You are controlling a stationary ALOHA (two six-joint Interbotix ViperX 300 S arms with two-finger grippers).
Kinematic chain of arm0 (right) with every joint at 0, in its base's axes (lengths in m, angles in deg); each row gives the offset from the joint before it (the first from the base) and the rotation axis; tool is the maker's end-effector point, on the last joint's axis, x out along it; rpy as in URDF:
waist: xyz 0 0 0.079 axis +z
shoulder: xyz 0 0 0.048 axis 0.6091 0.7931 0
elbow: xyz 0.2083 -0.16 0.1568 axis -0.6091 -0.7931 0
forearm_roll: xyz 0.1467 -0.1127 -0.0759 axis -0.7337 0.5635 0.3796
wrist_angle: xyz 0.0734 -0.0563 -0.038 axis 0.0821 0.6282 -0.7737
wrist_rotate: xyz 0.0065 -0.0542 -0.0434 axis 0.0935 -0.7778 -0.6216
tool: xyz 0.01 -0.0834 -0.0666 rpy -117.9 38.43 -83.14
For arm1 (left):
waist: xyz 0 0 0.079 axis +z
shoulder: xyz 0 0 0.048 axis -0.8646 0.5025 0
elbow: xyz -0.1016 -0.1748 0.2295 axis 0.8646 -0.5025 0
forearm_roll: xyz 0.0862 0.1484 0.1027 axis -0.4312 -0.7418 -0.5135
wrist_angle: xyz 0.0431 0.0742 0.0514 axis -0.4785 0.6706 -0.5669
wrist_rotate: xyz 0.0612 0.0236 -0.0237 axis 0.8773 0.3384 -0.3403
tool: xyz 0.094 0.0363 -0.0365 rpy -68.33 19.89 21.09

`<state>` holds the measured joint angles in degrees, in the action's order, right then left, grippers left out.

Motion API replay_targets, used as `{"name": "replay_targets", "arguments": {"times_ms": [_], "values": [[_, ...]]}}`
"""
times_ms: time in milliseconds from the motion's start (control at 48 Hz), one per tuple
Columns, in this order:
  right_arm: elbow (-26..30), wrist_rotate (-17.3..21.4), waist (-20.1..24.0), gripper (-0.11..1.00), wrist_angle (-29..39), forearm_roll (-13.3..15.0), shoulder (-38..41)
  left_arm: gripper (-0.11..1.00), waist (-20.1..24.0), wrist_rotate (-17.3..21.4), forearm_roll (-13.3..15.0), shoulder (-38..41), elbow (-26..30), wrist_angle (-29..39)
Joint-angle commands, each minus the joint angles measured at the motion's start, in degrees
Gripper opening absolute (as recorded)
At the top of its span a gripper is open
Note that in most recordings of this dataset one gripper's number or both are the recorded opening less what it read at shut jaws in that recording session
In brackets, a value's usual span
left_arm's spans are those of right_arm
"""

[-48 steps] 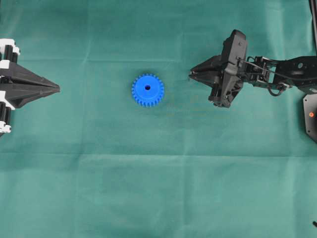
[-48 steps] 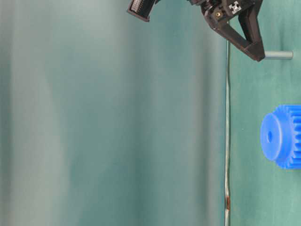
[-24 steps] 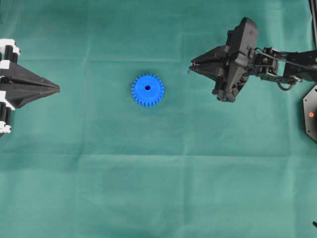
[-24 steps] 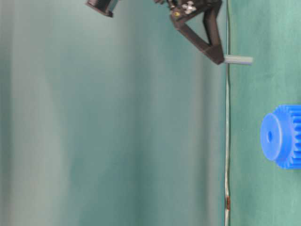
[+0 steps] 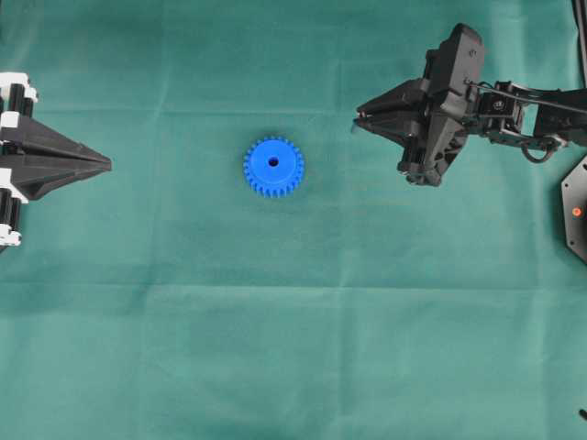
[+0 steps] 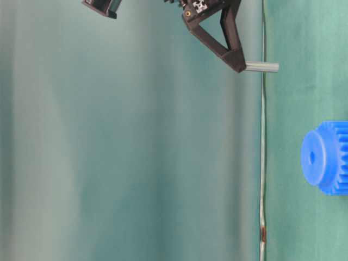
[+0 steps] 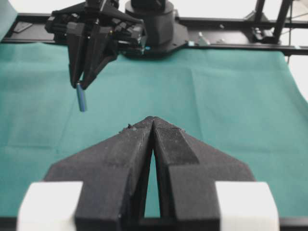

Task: Insert the shaft placed at a random location into the center hole of the medium gear at another random location.
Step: 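Lift the shaft and carry it left over the blue gear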

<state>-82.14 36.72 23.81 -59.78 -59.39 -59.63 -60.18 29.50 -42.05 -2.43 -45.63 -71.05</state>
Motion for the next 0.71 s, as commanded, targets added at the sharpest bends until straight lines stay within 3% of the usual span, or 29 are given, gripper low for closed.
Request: {"name": "replay_targets", "arguments": {"times_ms": [0,687], "values": [[1.67,0.09,0.18,0.13,-0.18,0.09,-0.53,0.00,0.18,0.00,-0.09,0.44,1.23,-0.26],[16.79,0.09,6.15,0.13,2.02,0.09,11.43,0.00,0.44,0.00,-0.09,0.44,1.23,0.18]]}}
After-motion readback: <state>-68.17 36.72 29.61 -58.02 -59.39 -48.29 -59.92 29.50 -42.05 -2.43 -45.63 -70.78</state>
